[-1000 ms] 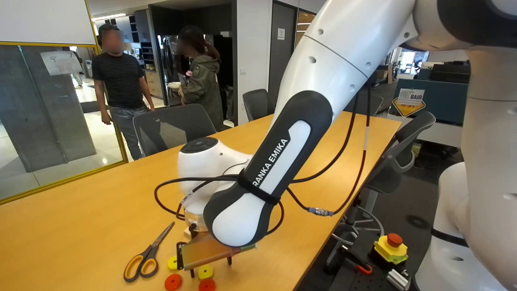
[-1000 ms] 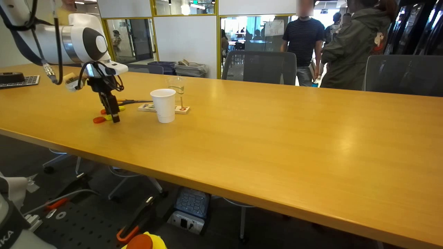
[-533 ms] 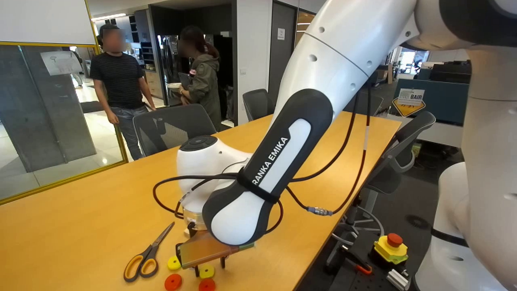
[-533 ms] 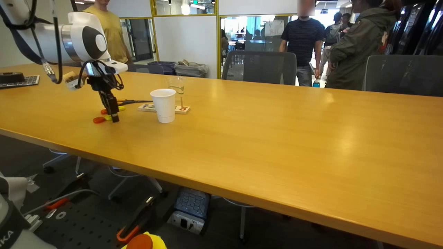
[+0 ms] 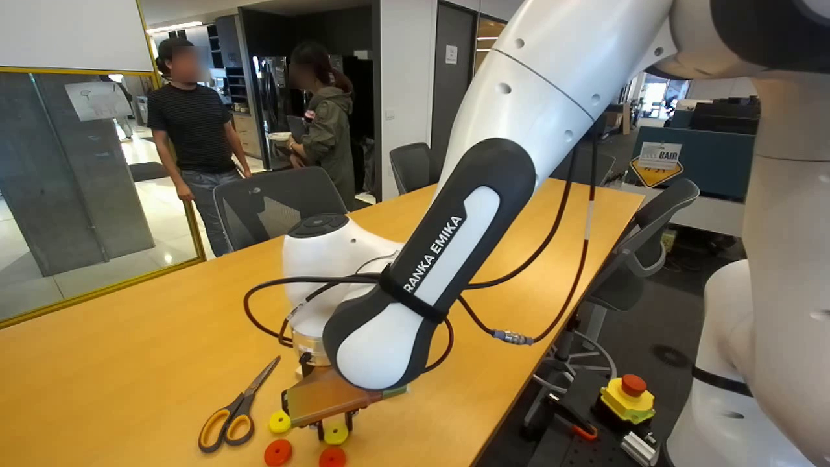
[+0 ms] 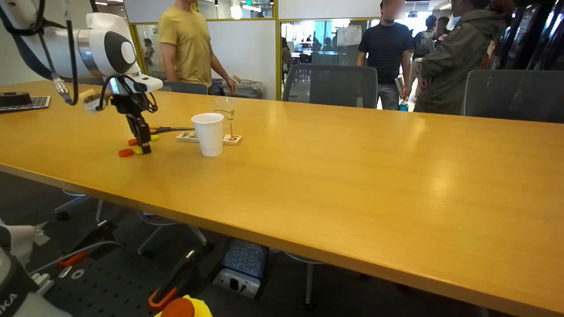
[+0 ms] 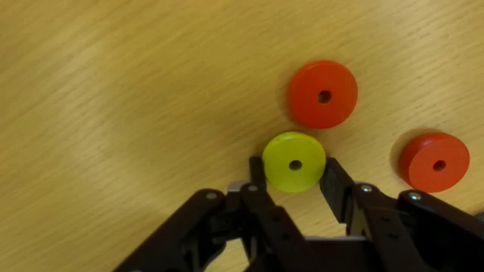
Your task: Pick up the orange and yellow objects from the table and put them in the two cups
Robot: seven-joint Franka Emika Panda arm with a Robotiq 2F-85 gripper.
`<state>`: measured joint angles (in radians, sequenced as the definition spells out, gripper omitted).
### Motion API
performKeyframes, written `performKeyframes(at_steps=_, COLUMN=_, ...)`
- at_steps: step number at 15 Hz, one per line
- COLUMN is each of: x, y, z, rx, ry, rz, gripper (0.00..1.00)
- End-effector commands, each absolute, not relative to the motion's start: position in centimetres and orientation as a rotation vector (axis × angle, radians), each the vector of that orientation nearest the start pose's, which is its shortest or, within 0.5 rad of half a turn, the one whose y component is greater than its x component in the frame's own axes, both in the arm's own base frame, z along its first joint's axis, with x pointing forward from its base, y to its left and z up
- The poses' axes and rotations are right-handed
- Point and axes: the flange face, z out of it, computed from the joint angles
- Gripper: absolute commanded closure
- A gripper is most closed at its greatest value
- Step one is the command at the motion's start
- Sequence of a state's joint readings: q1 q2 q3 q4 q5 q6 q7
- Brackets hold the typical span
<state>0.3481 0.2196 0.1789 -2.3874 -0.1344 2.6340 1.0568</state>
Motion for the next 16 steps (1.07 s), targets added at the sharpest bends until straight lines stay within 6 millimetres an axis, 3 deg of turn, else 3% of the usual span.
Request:
performKeyframes(at_steps=1, x=45.4, y=25.3, z=25.4, rx=-3.058, ry=0.651, rz=-0.113, gripper=0.75)
performKeyframes(at_steps=6, x=50.5, y=23.2, z=29.3, rx=-3.026, ry=0.679, rz=-0.206, gripper=0.75)
performKeyframes(at_steps=10, x=55.1, y=21.4, z=33.5, rx=-3.010, ry=0.659, rz=-0.277, gripper=0.75)
performKeyframes(at_steps=16, x=60.2, y=19.5, z=38.3, rx=-2.994, ry=0.658, rz=-0.374, gripper=0.75)
